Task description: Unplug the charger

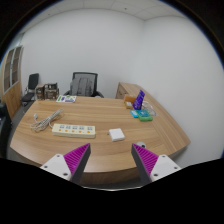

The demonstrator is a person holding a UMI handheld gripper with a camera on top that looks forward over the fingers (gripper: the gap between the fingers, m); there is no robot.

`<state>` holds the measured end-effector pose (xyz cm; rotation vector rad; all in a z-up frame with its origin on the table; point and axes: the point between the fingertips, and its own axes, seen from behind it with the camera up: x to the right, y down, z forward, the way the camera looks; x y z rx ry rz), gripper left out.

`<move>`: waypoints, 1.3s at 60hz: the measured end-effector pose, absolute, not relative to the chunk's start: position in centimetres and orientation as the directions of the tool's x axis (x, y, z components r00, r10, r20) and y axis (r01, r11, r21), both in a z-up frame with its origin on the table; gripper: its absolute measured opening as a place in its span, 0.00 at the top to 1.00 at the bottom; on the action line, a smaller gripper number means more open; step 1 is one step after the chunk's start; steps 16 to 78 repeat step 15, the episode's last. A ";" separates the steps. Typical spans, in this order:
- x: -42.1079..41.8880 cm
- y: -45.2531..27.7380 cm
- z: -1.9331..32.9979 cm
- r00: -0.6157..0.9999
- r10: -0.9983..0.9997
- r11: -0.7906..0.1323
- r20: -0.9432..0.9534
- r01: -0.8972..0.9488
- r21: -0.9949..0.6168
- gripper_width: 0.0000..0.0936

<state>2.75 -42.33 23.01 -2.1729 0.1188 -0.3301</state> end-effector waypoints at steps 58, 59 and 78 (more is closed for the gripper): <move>1.8 -43.8 24.2 0.959 -0.206 -0.568 0.196 0.046 -0.822 0.08; 1.8 -43.8 24.2 0.959 -0.206 -0.568 0.196 0.046 -0.822 0.08; 1.8 -43.8 24.2 0.959 -0.206 -0.568 0.196 0.046 -0.822 0.08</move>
